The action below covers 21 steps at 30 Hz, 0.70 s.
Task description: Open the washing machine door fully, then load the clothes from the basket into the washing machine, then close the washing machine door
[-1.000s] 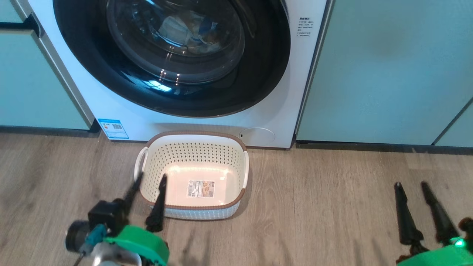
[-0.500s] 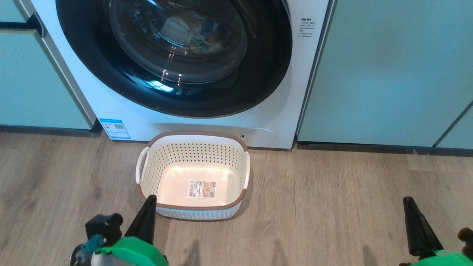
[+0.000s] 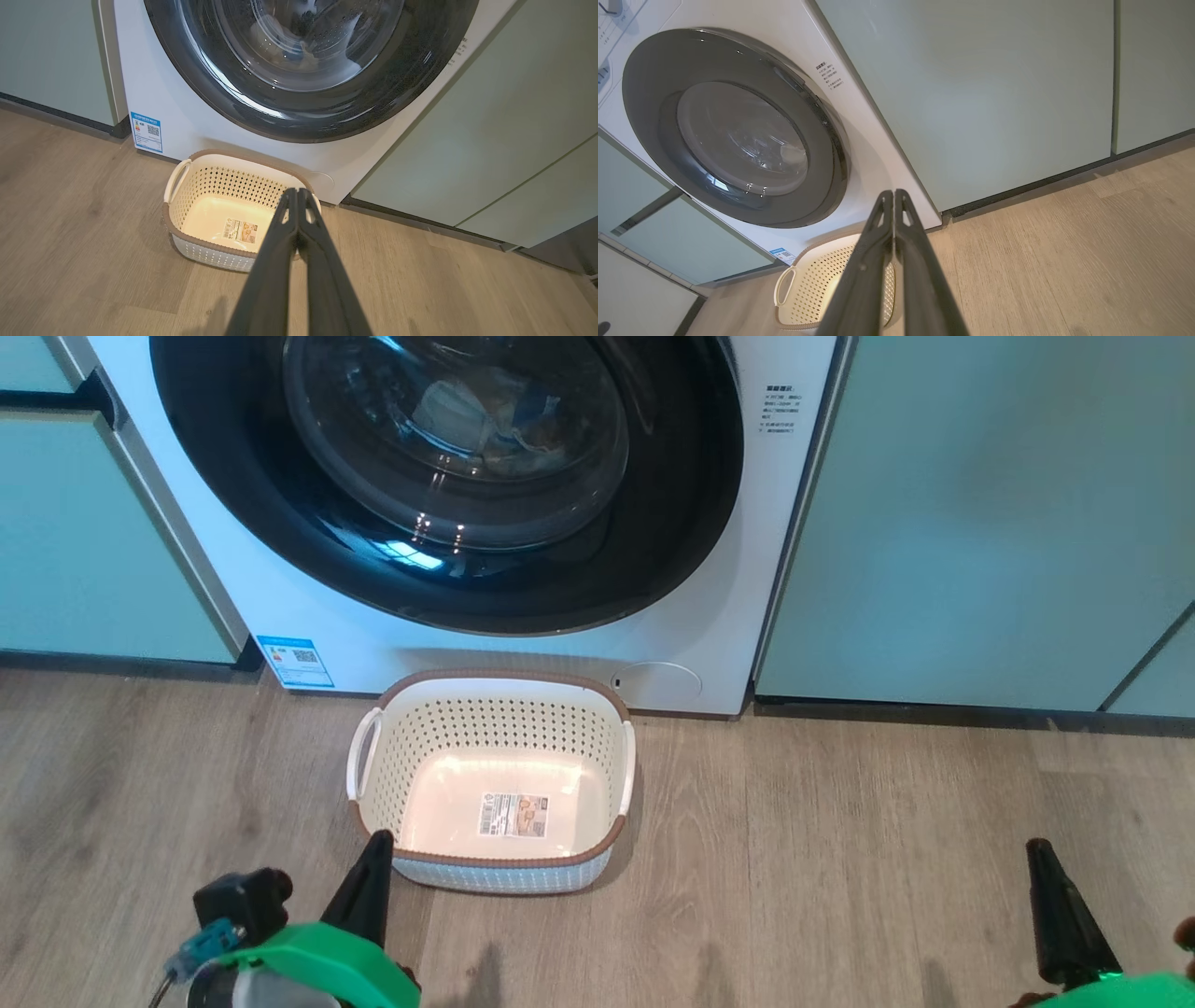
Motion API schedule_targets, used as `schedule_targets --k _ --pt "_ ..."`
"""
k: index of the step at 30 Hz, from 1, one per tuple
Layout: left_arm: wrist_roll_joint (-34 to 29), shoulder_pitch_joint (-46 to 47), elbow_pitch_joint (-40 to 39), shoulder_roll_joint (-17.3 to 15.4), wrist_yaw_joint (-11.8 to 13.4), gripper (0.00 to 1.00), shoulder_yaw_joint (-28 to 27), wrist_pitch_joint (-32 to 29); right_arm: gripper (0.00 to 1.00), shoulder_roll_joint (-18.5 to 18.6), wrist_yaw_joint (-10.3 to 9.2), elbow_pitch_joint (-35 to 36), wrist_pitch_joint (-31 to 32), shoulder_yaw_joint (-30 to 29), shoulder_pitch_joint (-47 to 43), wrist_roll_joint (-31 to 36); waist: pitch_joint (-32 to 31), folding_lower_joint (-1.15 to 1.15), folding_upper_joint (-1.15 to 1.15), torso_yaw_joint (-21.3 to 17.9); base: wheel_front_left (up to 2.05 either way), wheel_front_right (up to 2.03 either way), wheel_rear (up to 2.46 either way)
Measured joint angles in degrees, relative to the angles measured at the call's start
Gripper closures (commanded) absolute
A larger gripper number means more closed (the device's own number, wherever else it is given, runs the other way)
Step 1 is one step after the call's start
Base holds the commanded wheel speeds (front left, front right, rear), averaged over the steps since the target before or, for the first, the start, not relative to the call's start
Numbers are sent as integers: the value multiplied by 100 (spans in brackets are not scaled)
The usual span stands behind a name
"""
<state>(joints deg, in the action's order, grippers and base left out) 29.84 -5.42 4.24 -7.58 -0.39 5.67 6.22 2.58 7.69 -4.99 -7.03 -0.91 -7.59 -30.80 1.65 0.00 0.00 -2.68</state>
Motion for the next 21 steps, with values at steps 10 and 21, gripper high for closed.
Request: schedule_targets --k 10,21 --pt "658 108 94 35 -58 100 -33 -77 100 19 0 -97 100 -7 128 -654 -15 0 0 27 0 0 0" --pt "1365 140 224 73 -131 100 -166 -203 100 33 0 -198 210 -34 258 -1359 -31 0 0 57 0 0 0"
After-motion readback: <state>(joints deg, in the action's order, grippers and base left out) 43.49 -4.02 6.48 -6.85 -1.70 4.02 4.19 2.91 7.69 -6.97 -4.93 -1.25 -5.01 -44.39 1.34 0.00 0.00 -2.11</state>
